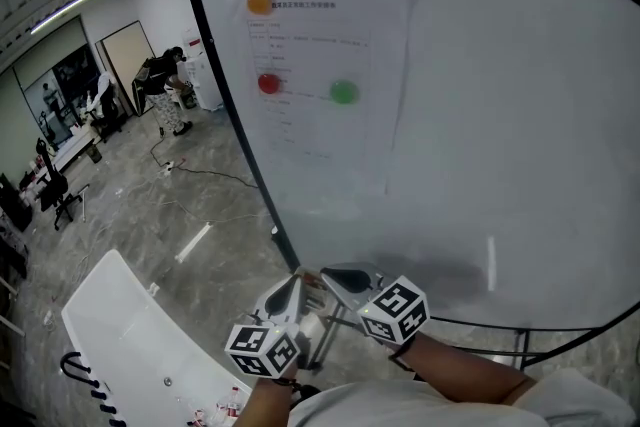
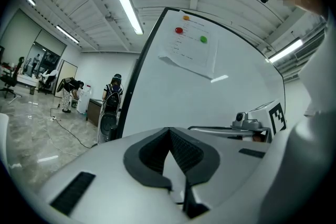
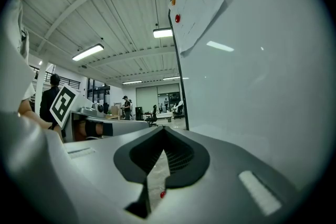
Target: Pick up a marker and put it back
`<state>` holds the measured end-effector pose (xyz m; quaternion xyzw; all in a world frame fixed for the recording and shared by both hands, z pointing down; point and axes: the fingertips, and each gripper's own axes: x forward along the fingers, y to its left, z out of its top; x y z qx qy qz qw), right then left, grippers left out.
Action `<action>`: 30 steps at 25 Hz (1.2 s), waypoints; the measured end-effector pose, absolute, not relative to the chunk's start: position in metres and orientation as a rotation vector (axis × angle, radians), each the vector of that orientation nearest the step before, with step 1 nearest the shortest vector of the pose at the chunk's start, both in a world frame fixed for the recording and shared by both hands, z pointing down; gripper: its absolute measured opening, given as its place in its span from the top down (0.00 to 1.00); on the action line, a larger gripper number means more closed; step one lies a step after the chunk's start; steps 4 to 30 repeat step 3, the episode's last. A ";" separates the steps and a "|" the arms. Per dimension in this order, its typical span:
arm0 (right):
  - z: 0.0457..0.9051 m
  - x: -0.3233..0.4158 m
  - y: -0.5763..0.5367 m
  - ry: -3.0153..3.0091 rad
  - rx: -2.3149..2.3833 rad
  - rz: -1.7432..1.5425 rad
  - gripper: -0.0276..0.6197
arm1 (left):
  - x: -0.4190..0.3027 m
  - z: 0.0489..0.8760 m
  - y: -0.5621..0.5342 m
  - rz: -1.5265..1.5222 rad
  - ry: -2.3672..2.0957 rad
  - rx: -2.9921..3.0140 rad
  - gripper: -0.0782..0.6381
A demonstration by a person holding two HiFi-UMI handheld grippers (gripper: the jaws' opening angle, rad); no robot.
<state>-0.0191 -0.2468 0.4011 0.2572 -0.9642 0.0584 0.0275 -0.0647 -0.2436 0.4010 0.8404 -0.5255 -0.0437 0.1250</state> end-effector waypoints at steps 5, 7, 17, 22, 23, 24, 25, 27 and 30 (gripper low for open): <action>0.400 -0.019 -0.247 -2.989 0.789 0.202 0.95 | -0.063 0.401 -0.243 -0.134 -1.527 2.452 0.89; 0.400 -0.019 -0.247 -2.989 0.789 0.202 0.95 | -0.063 0.401 -0.243 -0.134 -1.527 2.452 0.89; 0.400 -0.019 -0.247 -2.989 0.789 0.202 0.95 | -0.063 0.401 -0.243 -0.134 -1.527 2.452 0.89; 0.400 -0.019 -0.247 -2.989 0.789 0.202 0.95 | -0.063 0.401 -0.243 -0.134 -1.527 2.452 0.89; 0.400 -0.019 -0.247 -2.989 0.789 0.202 0.95 | -0.063 0.401 -0.243 -0.134 -1.527 2.452 0.89; 0.400 -0.019 -0.247 -2.989 0.789 0.202 0.95 | -0.063 0.401 -0.243 -0.134 -1.527 2.452 0.89; 0.400 -0.019 -0.247 -2.989 0.789 0.202 0.95 | -0.063 0.401 -0.243 -0.134 -1.527 2.452 0.89; 0.400 -0.019 -0.247 -2.989 0.789 0.202 0.95 | -0.063 0.401 -0.243 -0.134 -1.527 2.452 0.89; 0.400 -0.019 -0.247 -2.989 0.789 0.202 0.95 | -0.063 0.401 -0.243 -0.134 -1.527 2.452 0.89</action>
